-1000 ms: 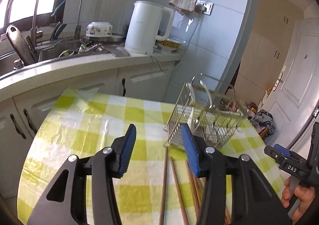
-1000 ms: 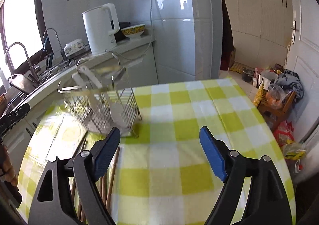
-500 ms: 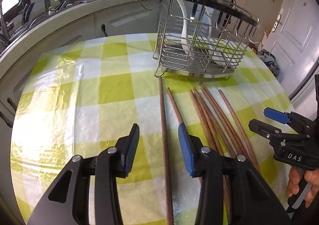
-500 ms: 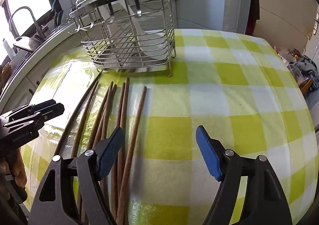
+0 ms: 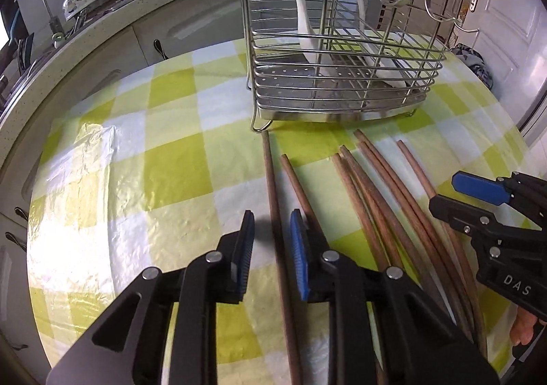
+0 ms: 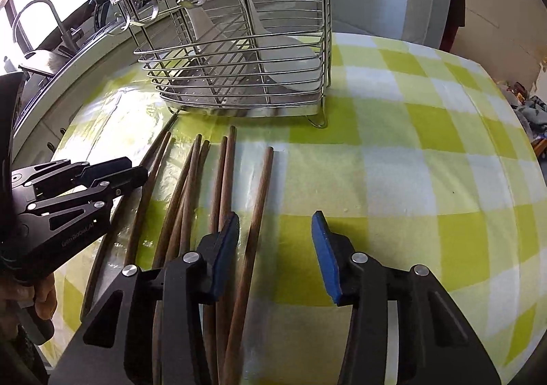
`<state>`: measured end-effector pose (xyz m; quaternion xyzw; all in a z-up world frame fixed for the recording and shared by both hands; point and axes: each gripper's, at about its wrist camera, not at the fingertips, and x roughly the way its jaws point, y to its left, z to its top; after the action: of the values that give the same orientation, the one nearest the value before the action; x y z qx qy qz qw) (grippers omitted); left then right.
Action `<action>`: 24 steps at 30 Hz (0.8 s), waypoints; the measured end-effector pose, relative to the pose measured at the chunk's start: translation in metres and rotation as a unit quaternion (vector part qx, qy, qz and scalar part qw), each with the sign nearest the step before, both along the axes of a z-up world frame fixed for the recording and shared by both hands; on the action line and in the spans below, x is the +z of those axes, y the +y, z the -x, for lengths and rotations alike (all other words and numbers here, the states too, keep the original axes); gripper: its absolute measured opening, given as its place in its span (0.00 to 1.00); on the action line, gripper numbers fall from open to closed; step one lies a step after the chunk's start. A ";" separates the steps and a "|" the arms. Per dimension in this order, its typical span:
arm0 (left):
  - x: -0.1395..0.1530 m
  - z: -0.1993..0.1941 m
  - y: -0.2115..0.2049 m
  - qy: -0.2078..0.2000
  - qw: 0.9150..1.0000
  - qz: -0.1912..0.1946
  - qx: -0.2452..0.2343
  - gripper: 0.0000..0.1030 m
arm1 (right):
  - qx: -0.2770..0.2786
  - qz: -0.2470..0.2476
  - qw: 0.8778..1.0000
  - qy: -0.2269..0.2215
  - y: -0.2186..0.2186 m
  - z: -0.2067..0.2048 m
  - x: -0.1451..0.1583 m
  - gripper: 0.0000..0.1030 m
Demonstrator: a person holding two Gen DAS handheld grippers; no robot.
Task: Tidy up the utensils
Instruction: 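Grasp one brown chopstick with the left tool while the right tool grasps another, then lift both chopsticks upright and lower them into the wire rack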
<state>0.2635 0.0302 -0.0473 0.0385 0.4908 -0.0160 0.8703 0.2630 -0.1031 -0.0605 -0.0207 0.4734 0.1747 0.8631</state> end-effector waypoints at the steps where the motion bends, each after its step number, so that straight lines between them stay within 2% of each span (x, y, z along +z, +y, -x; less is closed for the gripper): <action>1: 0.000 0.000 -0.001 0.001 1.000 -0.002 -0.001 0.12 | 0.001 0.006 1.000 -0.003 0.000 0.000 0.000 0.35; 2: 0.000 0.001 -0.002 0.001 1.000 -0.004 -0.001 0.08 | 0.002 0.009 1.000 -0.005 0.001 0.001 -0.001 0.33; 7: -0.001 0.005 -0.005 0.000 1.000 -0.009 0.001 0.07 | 0.016 0.045 0.999 -0.020 0.011 0.007 -0.002 0.33; 9: -0.001 0.009 -0.007 0.001 1.000 -0.008 0.000 0.06 | 0.021 0.050 0.998 -0.026 0.014 0.010 -0.003 0.29; 11: -0.001 0.013 -0.006 0.002 1.000 -0.004 0.002 0.06 | 0.027 0.052 0.998 -0.028 0.014 0.011 -0.002 0.17; 14: 0.001 0.019 -0.003 0.001 1.000 0.003 0.007 0.06 | 0.031 0.050 0.998 -0.025 0.013 0.012 -0.002 0.09; 20: 0.013 0.038 0.006 -0.016 0.999 0.024 0.020 0.06 | 0.026 0.027 0.999 -0.028 -0.003 0.021 0.005 0.08; 24: 0.025 0.049 0.013 -0.032 0.998 0.036 0.029 0.06 | 0.016 0.008 0.999 -0.046 -0.016 0.030 0.022 0.08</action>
<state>0.2143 0.0427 -0.0221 -0.0066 0.4626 -0.0070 0.8865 0.2335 -0.1195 -0.0383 -0.0431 0.4346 0.1832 0.8807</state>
